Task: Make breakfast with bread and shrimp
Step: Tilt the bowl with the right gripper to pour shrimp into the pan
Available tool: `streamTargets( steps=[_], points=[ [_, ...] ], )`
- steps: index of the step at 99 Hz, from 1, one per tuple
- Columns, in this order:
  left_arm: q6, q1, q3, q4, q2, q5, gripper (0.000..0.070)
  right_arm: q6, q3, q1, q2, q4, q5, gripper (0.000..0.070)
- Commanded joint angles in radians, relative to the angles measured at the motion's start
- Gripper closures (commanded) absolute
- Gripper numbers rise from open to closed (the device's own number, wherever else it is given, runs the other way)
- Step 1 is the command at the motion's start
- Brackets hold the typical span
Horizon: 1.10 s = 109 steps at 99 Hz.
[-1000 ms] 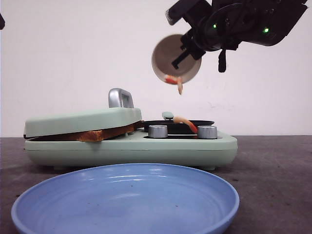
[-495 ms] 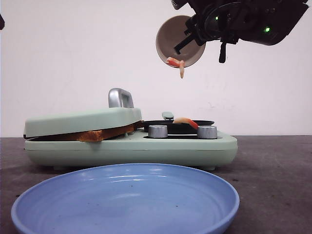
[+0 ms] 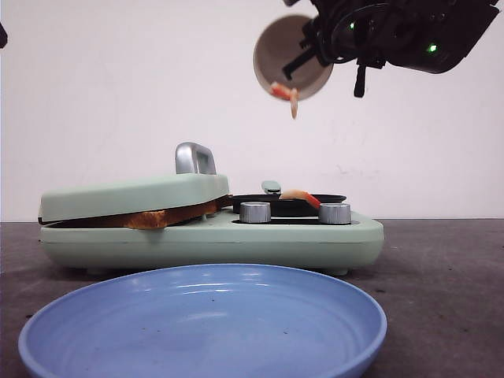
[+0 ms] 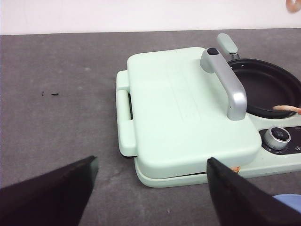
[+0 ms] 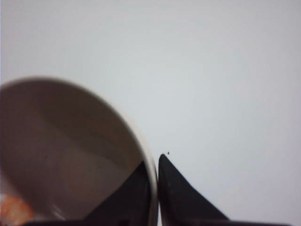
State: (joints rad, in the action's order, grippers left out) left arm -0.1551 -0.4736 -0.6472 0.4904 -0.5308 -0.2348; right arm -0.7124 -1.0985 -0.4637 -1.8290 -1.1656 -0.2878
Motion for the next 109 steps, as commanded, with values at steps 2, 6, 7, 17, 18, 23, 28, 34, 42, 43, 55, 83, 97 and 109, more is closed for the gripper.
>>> streamTargets(
  steps=[2, 6, 7, 17, 18, 23, 28, 34, 42, 43, 55, 83, 97, 109],
  points=[
    [0.011, -0.005, -0.008, -0.008, -0.005, 0.0, 0.0276, 0.048, -0.006, -0.003, -0.015, 0.006, 0.0, 0.0692],
    [0.012, -0.005, -0.008, -0.008, -0.005, 0.0, 0.0276, 0.063, 0.008, 0.0, -0.015, 0.005, 0.002, 0.0692],
    [0.012, -0.005, -0.008, -0.008, -0.005, 0.0, 0.0276, 0.066, 0.012, 0.001, -0.015, 0.005, 0.004, 0.0692],
    [0.013, -0.005, -0.008, -0.006, -0.005, 0.0, 0.0276, 0.083, 0.074, 0.004, -0.015, -0.042, 0.027, 0.0693],
    [0.013, -0.005, -0.008, -0.005, -0.005, 0.0, 0.0276, 0.087, 0.083, 0.004, -0.015, -0.053, 0.03, 0.0693],
    [0.014, -0.005, -0.008, -0.001, -0.005, 0.0, 0.0276, 0.105, 0.123, 0.008, -0.015, -0.117, 0.051, 0.0693],
    [0.016, -0.005, -0.008, 0.005, -0.005, 0.0, 0.0276, 0.106, 0.152, 0.012, -0.018, -0.164, 0.074, 0.0692],
    [0.016, -0.005, -0.008, 0.013, -0.005, 0.0, 0.0276, 0.118, 0.166, 0.013, -0.024, -0.19, 0.079, 0.0693],
    [0.016, -0.005, -0.008, 0.019, -0.005, 0.0, 0.0276, 0.127, 0.167, 0.017, -0.031, -0.17, 0.089, 0.0692],
    [0.016, -0.005, -0.008, 0.019, -0.005, 0.0, 0.0276, 0.125, 0.167, 0.016, -0.032, -0.168, 0.089, 0.0693],
    [0.016, -0.005, -0.008, 0.016, -0.005, 0.0, 0.0276, 0.12, 0.167, 0.016, -0.035, -0.187, 0.085, 0.0692],
    [0.05, -0.005, -0.008, 0.019, -0.005, -0.001, 0.0277, 0.003, 0.175, -0.019, -0.074, -0.204, 0.118, 0.0693],
    [0.06, -0.005, -0.008, 0.022, -0.005, -0.001, 0.0276, -0.099, 0.177, -0.019, -0.107, -0.206, 0.098, 0.0693],
    [0.062, -0.005, -0.008, 0.024, -0.005, -0.001, 0.0277, -0.195, 0.175, -0.025, -0.105, -0.208, 0.063, 0.0694]
  ],
)
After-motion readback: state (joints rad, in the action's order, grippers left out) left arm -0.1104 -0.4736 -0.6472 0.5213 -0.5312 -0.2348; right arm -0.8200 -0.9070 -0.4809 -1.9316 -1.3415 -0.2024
